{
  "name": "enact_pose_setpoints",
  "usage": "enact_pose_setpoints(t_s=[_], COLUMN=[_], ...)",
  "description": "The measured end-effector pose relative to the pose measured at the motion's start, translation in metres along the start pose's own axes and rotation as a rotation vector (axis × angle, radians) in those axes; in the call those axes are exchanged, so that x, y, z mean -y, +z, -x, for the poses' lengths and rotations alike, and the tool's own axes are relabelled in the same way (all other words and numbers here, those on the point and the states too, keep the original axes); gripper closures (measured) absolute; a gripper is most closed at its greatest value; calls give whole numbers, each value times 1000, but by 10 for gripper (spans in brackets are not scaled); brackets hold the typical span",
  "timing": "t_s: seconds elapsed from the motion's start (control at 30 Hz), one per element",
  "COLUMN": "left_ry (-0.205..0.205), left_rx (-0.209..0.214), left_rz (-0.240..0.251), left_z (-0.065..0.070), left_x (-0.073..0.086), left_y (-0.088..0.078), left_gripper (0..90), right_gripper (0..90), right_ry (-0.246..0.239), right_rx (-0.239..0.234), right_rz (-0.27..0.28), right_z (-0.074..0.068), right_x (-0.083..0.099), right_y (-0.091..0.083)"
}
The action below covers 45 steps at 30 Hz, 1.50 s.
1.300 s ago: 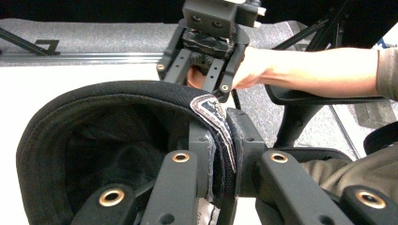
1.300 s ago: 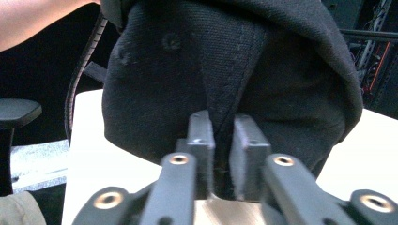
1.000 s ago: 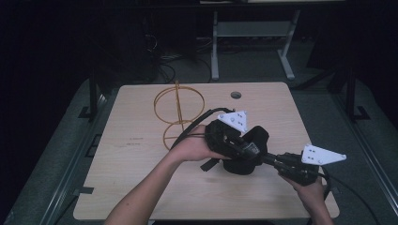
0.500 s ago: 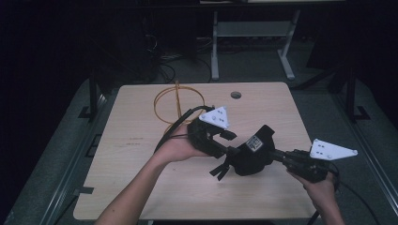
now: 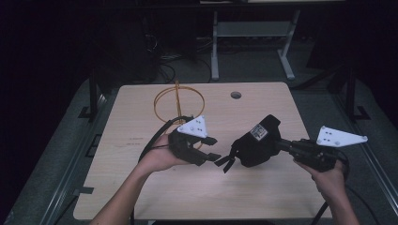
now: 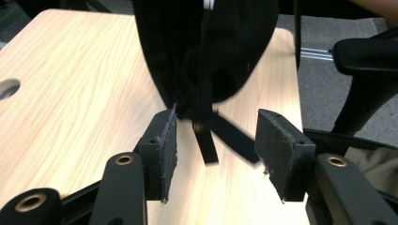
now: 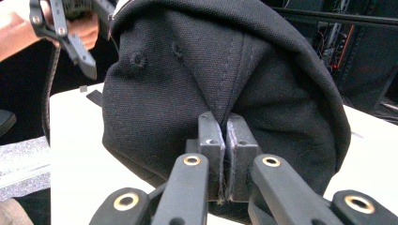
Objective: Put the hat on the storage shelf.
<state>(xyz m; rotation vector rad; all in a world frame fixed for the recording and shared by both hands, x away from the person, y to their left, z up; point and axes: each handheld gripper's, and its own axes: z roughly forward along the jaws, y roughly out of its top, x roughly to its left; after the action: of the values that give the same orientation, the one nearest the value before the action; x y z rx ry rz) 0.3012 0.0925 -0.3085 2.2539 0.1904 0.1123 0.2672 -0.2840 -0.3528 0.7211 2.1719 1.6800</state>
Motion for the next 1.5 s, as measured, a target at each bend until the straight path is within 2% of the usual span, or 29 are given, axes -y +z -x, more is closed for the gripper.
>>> enact_pose_setpoints(t_s=[0.23, 0.5, 0.67, 0.83, 1.0, 1.07, 1.1, 1.33, 1.37, 1.5], left_ry=[-25, -36, -23, -22, -38, -48, -37, -52, -45, -51], left_rx=[-24, -55, -72, -88, -90, -86, -96, -102, -102, -98], left_rz=[6, 7, -5, 3, 13, -2, -21, -47, -59, -57], left_z=[3, 8, 11, 13, 14, 14, 14, 15, 15, 15], left_x=[28, 53, 62, 71, 81, 85, 86, 96, 97, 98], left_y=[-1, 1, 3, 6, 12, 15, 16, 24, 24, 24], left_gripper=[468, 450, 440, 427, 422, 416, 412, 398, 396, 391], right_gripper=[870, 869, 869, 869, 869, 869, 869, 869, 869, 869], right_ry=[-13, -33, -49, -60, -76, -80, -81, -90, -93, -103], right_rx=[4, 1, -10, -19, -26, -30, -32, -46, -49, -55], right_rz=[-13, -34, -38, -45, -59, -61, -59, -67, -66, -67], right_z=[6, 9, 9, 9, 10, 10, 10, 9, 8, 6], right_x=[-21, -44, -61, -78, -94, -100, -103, -121, -124, -134], right_y=[0, 9, 16, 25, 35, 38, 40, 51, 53, 58])
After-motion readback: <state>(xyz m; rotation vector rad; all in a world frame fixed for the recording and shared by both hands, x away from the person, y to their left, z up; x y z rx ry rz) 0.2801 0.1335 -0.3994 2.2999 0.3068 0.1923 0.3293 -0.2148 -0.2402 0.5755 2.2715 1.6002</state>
